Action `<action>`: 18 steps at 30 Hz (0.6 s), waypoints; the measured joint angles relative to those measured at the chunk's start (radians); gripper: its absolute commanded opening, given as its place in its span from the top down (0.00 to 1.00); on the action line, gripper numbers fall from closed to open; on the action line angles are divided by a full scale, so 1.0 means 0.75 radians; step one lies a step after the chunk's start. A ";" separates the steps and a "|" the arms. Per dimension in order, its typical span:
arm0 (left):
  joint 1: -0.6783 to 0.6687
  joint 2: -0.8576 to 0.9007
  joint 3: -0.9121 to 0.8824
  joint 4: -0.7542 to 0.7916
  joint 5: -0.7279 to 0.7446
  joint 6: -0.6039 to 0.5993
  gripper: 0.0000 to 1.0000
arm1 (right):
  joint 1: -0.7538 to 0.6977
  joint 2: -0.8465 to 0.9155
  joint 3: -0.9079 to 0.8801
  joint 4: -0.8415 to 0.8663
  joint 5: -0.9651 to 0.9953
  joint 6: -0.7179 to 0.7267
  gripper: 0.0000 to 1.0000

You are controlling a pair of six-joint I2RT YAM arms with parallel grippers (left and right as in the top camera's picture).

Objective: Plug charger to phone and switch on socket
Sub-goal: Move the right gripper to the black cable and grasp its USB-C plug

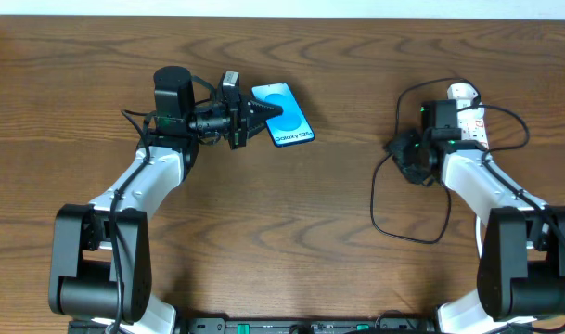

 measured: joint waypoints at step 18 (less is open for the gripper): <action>0.000 0.000 0.000 0.000 0.002 0.039 0.93 | 0.115 0.141 0.038 0.156 0.237 0.141 0.94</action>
